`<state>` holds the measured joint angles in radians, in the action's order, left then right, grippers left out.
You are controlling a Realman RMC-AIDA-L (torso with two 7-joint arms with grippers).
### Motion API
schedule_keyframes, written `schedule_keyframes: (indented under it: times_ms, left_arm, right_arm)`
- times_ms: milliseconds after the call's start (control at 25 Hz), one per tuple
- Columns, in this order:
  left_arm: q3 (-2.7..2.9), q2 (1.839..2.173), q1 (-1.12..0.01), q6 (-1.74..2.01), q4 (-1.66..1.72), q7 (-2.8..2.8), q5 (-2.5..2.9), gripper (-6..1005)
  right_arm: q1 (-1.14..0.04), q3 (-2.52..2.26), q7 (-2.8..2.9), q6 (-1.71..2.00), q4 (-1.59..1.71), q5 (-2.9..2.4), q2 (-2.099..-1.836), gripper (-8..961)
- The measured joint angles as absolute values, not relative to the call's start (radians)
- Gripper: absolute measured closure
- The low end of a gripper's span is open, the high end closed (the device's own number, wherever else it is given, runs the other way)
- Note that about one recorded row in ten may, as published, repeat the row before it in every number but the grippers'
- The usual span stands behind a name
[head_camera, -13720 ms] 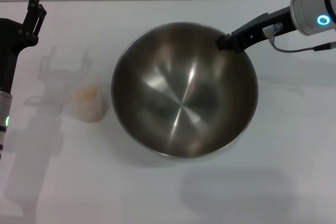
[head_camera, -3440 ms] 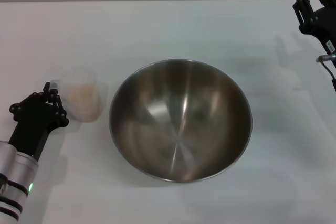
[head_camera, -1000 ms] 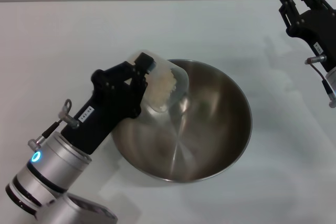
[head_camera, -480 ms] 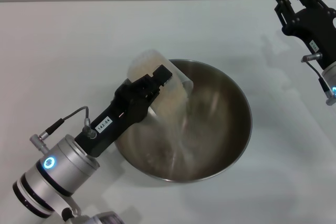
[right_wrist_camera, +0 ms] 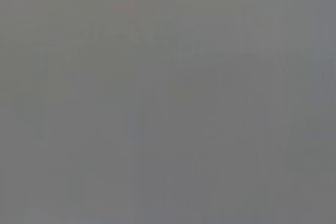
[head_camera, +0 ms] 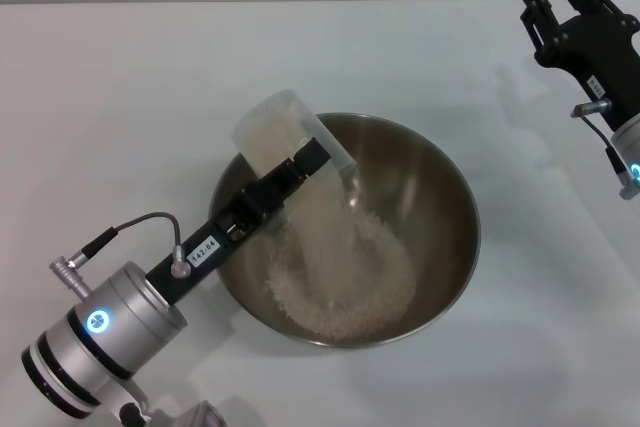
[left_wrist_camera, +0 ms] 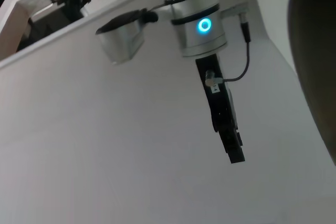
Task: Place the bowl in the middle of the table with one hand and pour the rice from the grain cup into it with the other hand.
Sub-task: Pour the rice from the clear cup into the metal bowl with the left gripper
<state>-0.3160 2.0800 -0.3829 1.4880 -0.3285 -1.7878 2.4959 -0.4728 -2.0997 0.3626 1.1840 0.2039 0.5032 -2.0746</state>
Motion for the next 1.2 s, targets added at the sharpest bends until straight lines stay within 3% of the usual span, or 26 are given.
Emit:
schedule_keyframes:
  times_ms: [1200]
  left_arm:
    - [-0.312,2.077,-0.382,1.515,-0.285,-2.287,2.556,979]
  right_arm:
    - [-0.473,-2.092,0.360,1.160,0.193,0.503,-2.074,521]
